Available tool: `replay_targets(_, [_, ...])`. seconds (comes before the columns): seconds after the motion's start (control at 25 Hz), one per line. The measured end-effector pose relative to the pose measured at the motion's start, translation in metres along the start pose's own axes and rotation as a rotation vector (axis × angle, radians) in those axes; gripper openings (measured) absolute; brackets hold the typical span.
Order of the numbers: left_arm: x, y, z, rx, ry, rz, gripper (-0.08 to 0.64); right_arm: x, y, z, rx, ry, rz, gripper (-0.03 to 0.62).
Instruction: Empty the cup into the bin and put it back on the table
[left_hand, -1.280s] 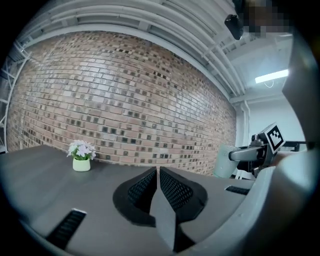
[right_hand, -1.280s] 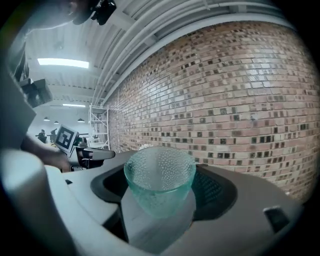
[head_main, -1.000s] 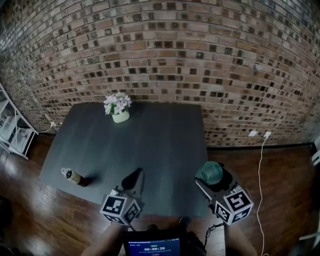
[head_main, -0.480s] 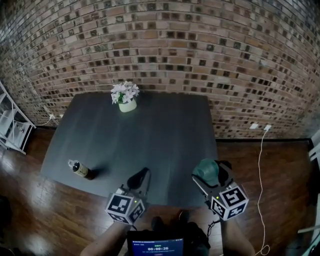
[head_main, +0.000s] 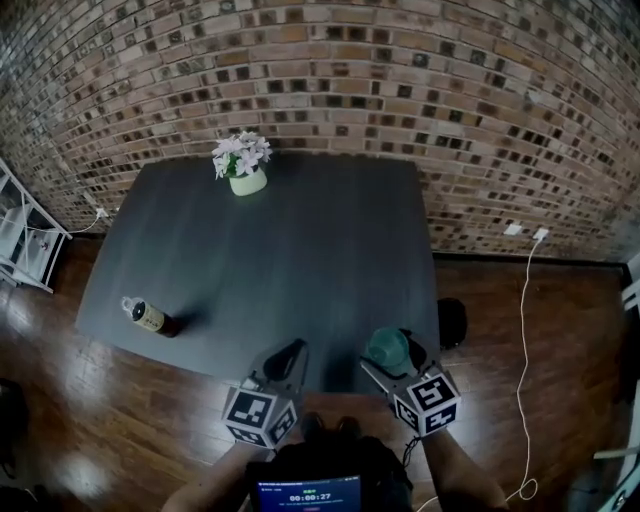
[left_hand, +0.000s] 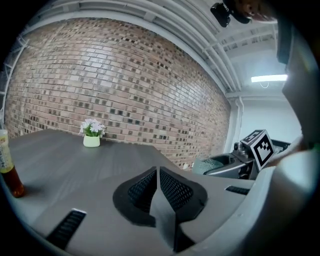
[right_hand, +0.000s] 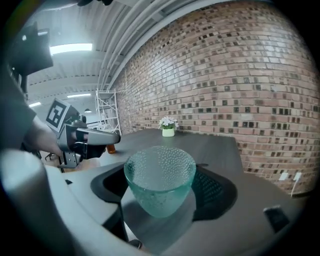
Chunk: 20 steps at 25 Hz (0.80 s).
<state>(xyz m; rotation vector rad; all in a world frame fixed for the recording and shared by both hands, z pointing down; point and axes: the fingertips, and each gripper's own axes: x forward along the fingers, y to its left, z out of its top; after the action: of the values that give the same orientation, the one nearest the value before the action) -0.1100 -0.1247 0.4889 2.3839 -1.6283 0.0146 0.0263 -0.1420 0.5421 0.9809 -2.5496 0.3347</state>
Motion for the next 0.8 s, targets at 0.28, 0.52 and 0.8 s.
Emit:
replay_targets(0.28, [0.004, -0.006, -0.036, 0.004, 0.001, 0.022, 0.014, 0.016, -0.002, -0.053, -0.025, 0.03, 0.029, 0.387])
replay_targets(0.52, [0.013, 0.002, -0.065, -0.003, -0.004, 0.046, 0.014, 0.025, -0.005, -0.068, -0.044, 0.005, 0.035, 0.388])
replay_targets(0.8, [0.025, 0.004, -0.078, 0.002, -0.026, 0.046, 0.014, 0.029, -0.007, -0.077, -0.059, -0.008, 0.05, 0.388])
